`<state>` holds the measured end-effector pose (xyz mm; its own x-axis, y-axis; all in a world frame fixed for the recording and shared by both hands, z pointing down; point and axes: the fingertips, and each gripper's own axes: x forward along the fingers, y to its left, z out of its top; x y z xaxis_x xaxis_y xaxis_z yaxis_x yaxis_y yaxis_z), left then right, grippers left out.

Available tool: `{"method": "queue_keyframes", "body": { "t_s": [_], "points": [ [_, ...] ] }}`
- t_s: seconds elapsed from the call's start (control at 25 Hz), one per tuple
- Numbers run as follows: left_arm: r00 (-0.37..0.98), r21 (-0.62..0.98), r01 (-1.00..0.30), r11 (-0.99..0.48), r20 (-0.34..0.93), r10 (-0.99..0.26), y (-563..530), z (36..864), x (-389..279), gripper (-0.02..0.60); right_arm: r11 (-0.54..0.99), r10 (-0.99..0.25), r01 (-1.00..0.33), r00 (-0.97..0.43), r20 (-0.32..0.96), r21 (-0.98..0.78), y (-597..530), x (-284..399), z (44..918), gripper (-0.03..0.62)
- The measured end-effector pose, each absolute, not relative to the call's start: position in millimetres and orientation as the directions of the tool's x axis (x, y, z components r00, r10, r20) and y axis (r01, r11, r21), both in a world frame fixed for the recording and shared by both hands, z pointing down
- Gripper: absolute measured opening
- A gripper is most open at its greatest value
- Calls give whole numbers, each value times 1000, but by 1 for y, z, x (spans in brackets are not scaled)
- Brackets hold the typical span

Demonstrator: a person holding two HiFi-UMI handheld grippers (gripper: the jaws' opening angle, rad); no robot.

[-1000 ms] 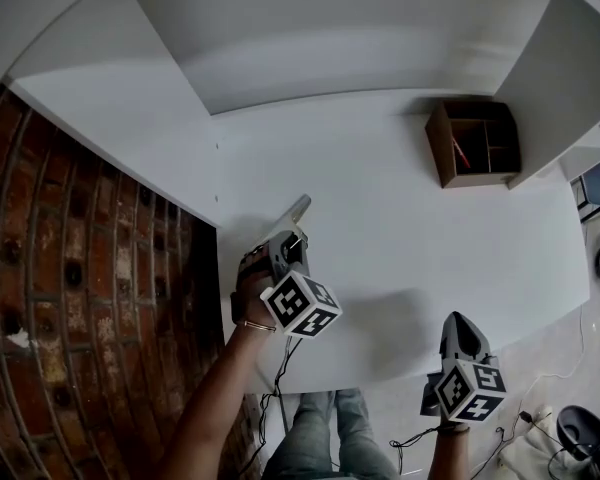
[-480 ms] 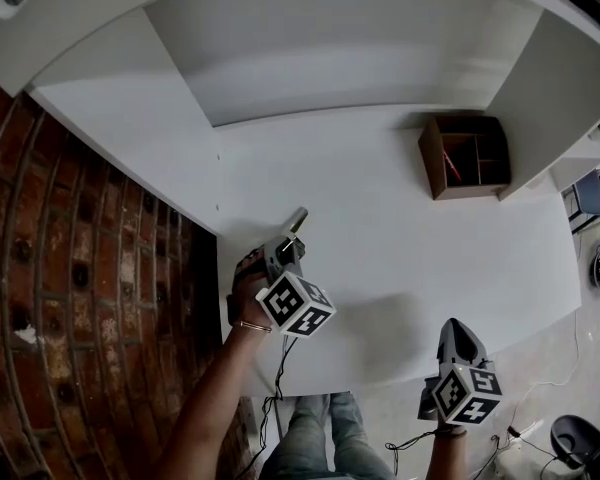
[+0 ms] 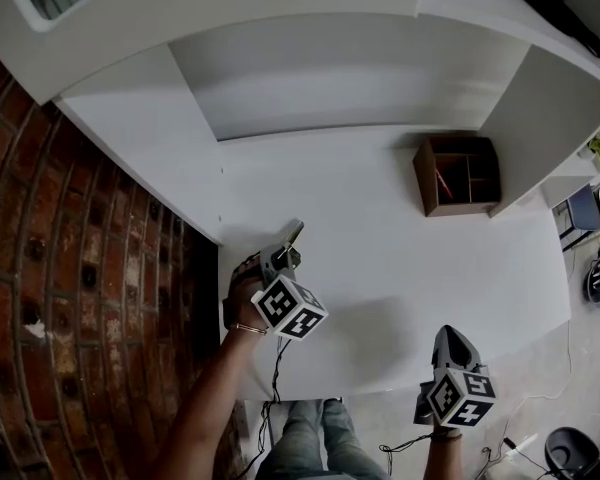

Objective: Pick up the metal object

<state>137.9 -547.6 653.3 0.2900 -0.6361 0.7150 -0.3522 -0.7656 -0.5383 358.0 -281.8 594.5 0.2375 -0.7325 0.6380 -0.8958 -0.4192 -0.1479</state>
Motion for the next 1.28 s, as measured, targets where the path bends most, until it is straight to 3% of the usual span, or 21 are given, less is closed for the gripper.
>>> {"method": "queue_keyframes", "body": {
  "t_s": [0.52,0.88,1.28],
  "points": [
    [346,-440,-511,-738,681,-646,-544,585,125,15,-344,-785,-929,203,585,-138,-305,361,548,2],
    [417,-208,-753,-625,584,-696,-532,515,83,15,-256,-849,-961,173,500,-103,-337,357,496,2],
    [423,50,-897,-440,386,-820,-498,449,21,15,-139,-917,-984,85,390,-111,-368,323,442,2]
  ]
}}
